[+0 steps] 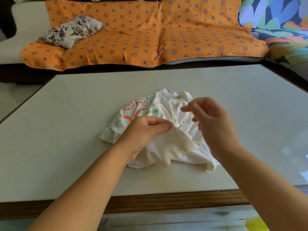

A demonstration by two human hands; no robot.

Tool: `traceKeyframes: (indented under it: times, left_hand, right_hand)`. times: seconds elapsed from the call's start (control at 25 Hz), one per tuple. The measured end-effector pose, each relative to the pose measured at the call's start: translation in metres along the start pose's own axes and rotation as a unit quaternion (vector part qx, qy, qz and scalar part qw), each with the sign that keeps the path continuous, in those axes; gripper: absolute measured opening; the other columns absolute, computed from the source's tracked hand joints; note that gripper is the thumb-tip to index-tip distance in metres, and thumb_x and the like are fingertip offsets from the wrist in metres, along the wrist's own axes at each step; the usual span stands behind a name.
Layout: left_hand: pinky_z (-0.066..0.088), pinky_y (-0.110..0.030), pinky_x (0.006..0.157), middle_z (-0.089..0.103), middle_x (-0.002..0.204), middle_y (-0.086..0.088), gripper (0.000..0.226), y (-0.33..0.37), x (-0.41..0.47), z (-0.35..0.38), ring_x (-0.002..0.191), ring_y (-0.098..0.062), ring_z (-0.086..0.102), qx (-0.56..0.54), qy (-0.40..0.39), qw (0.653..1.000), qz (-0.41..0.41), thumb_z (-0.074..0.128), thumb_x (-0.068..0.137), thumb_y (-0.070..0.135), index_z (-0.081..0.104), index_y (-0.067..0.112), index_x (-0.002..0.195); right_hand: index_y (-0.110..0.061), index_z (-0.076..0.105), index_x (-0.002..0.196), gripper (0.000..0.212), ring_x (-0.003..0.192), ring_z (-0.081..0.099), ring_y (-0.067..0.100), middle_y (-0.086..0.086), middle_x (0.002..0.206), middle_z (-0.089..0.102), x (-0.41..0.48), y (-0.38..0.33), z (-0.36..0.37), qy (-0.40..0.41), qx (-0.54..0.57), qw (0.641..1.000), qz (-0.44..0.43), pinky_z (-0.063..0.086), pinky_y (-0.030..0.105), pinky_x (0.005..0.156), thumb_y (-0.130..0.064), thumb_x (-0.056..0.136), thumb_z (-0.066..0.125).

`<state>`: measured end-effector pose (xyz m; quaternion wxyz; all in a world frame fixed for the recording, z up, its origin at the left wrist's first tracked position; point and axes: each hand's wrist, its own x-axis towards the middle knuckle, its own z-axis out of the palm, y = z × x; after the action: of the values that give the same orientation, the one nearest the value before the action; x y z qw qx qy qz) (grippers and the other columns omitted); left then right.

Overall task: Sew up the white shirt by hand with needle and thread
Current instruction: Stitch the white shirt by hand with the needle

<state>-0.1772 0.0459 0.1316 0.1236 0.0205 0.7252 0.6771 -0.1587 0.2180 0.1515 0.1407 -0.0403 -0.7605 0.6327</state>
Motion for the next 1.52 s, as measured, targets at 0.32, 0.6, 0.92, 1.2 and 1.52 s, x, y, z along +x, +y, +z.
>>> traceKeyframes:
  times: [0.32, 0.6, 0.92, 1.2, 1.52]
  left_hand:
    - [0.044, -0.01, 0.079, 0.076, 0.086, 0.013, 0.005, -0.002, -0.001, -0.006, 0.086, 0.008, 0.067, 0.04, -0.002, 0.999, -0.013, 0.074, 0.083, 0.019, 0.076, 0.023, 0.086]
    - [0.042, -0.015, 0.081, 0.074, 0.08, 0.014, 0.005, -0.002, -0.003, -0.015, 0.082, 0.009, 0.065, 0.07, -0.026, 0.997, -0.021, 0.072, 0.084, 0.02, 0.076, 0.023, 0.084]
    - [0.044, -0.017, 0.085, 0.075, 0.085, 0.009, 0.006, -0.001, -0.003, -0.016, 0.087, 0.002, 0.066, 0.075, -0.049, 0.996, -0.008, 0.072, 0.084, 0.019, 0.077, 0.024, 0.083]
    - [0.044, -0.018, 0.086, 0.075, 0.085, 0.008, 0.006, -0.001, -0.004, -0.015, 0.086, 0.001, 0.066, 0.077, -0.051, 0.996, -0.004, 0.073, 0.084, 0.018, 0.077, 0.022, 0.085]
    - [0.044, -0.018, 0.084, 0.075, 0.083, 0.011, 0.007, 0.0, -0.004, -0.016, 0.084, 0.002, 0.066, 0.082, -0.048, 0.995, -0.016, 0.073, 0.084, 0.018, 0.076, 0.024, 0.083]
  right_hand:
    - [-0.007, 0.05, 0.085, 0.02, 0.054, 0.068, 0.016, 0.005, 0.06, 0.061, 0.028, 0.0, -0.017, -0.021, 0.466, 0.838, 0.283, 0.055, 0.022, 0.048, -0.005, 0.102, 0.039]
    - [-0.02, 0.052, 0.095, 0.012, 0.074, 0.066, 0.019, -0.002, 0.063, 0.063, 0.036, 0.013, -0.024, 0.118, 0.009, 0.991, 0.061, 0.055, 0.035, 0.081, -0.019, 0.101, 0.042]
    - [-0.039, 0.067, 0.099, 0.042, 0.085, 0.057, 0.005, -0.014, 0.096, 0.058, 0.006, 0.009, -0.008, -0.227, -0.306, 0.921, -0.08, 0.047, 0.027, 0.08, -0.01, 0.098, 0.037]
    - [-0.034, 0.071, 0.082, 0.012, 0.063, 0.045, 0.001, -0.01, 0.069, 0.044, 0.003, 0.013, -0.005, -0.209, -0.275, 0.933, -0.103, 0.033, 0.016, 0.062, -0.027, 0.09, 0.065]
    - [-0.013, 0.073, 0.091, 0.017, 0.069, 0.05, 0.01, -0.003, 0.083, 0.057, 0.027, 0.012, -0.024, 0.053, -0.323, 0.942, -0.08, 0.037, 0.02, 0.06, -0.017, 0.092, 0.056]
